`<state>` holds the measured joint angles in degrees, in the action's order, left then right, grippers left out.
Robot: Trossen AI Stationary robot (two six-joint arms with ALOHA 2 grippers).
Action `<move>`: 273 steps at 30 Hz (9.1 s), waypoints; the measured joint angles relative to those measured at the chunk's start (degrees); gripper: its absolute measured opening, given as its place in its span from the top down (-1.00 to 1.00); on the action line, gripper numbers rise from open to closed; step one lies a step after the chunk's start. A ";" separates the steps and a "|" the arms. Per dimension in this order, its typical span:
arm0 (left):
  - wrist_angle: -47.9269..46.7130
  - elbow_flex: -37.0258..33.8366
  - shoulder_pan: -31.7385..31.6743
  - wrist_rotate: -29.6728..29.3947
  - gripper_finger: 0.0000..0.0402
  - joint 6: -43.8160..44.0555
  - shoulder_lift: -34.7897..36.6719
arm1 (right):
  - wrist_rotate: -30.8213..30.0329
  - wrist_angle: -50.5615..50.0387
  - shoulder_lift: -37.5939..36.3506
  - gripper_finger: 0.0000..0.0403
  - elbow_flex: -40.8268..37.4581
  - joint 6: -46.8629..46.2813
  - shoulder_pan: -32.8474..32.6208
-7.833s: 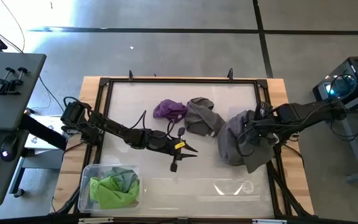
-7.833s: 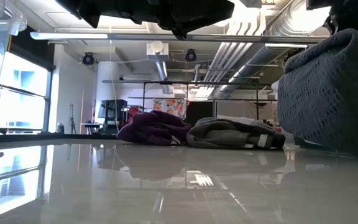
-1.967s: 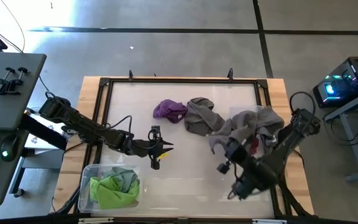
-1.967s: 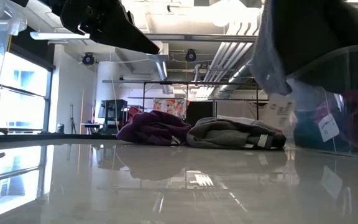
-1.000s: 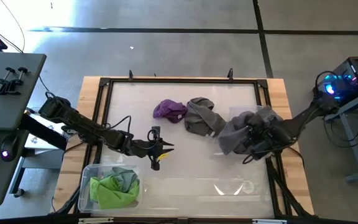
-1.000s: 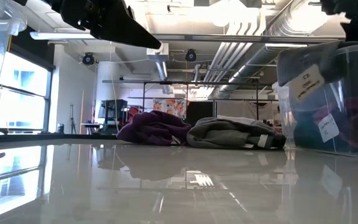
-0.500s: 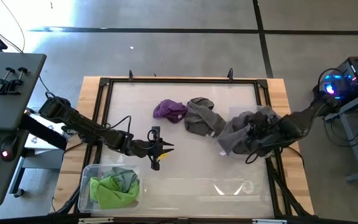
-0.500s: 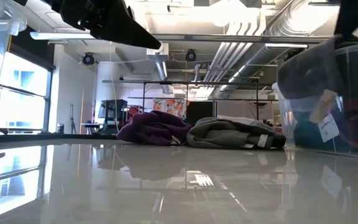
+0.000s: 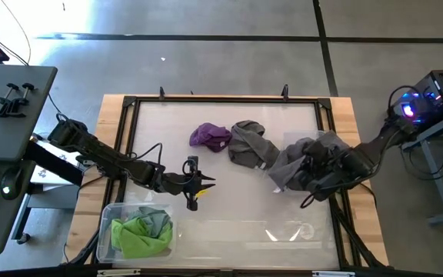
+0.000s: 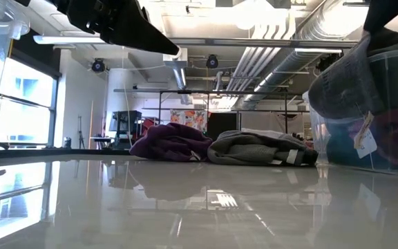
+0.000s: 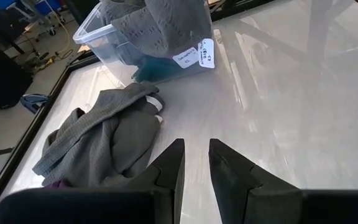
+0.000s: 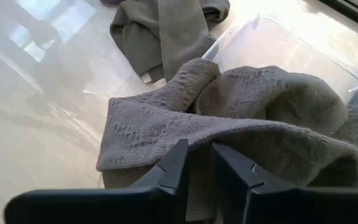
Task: Sort microfiber towel by color & place in baskets
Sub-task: Put the bottom gray microfiber towel into the top transparent bin, then put the gray microfiber towel into the top transparent bin
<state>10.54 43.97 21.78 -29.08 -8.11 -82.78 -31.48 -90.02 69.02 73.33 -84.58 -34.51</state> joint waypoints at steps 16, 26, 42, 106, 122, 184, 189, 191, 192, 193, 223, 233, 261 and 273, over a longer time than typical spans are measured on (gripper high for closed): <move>0.19 0.00 0.02 0.34 0.70 0.56 -0.91 | 8.00 -0.03 -1.25 0.22 -8.81 5.24 4.69; 2.30 0.00 0.00 0.44 0.70 0.43 -0.96 | 18.07 0.07 -1.20 0.21 4.51 10.77 5.09; 3.11 0.00 0.00 0.46 0.70 0.45 -0.96 | 14.16 14.78 -0.96 0.36 -5.81 26.04 8.39; 4.47 0.00 0.00 3.21 0.70 1.48 -0.96 | 15.53 10.25 -2.27 0.99 -25.73 28.98 36.12; 4.46 0.00 0.00 3.23 0.70 1.50 -0.96 | 14.54 14.96 -2.84 1.00 -0.84 34.07 24.45; 13.75 0.00 -0.04 6.51 0.70 -1.56 -5.88 | 12.64 1.49 3.63 1.00 -21.05 29.62 42.14; 13.79 0.00 -0.04 6.51 0.70 -1.56 -5.88 | 16.15 10.72 6.18 1.00 -24.54 35.75 42.41; 13.84 0.00 -0.04 6.51 0.70 -1.56 -5.86 | 18.40 15.38 6.54 1.00 -25.57 39.22 42.41; 13.82 0.00 -0.04 6.50 0.70 -1.56 -5.86 | 19.26 16.80 6.69 1.00 -25.77 40.68 42.41; 13.75 0.00 -0.04 6.49 0.70 -1.56 -5.86 | 19.63 17.36 6.74 1.00 -25.75 41.25 42.39; 16.11 0.00 0.07 7.91 0.70 -1.55 -5.81 | 5.44 0.00 2.27 1.00 -15.33 32.99 48.04; 16.39 0.00 0.07 7.93 0.70 -1.59 -5.81 | 8.97 6.93 2.25 1.00 -26.88 34.33 47.98; 16.79 0.00 0.00 7.96 0.70 -2.02 -5.81 | 7.37 15.45 1.03 1.00 -8.61 37.33 30.47; 16.77 0.00 0.00 7.96 0.70 -2.02 -5.81 | 29.14 35.58 7.21 1.00 -9.46 45.52 26.19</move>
<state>27.31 43.97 21.78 -21.12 -10.13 -88.60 -2.35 -54.45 76.22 63.88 -39.06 -8.32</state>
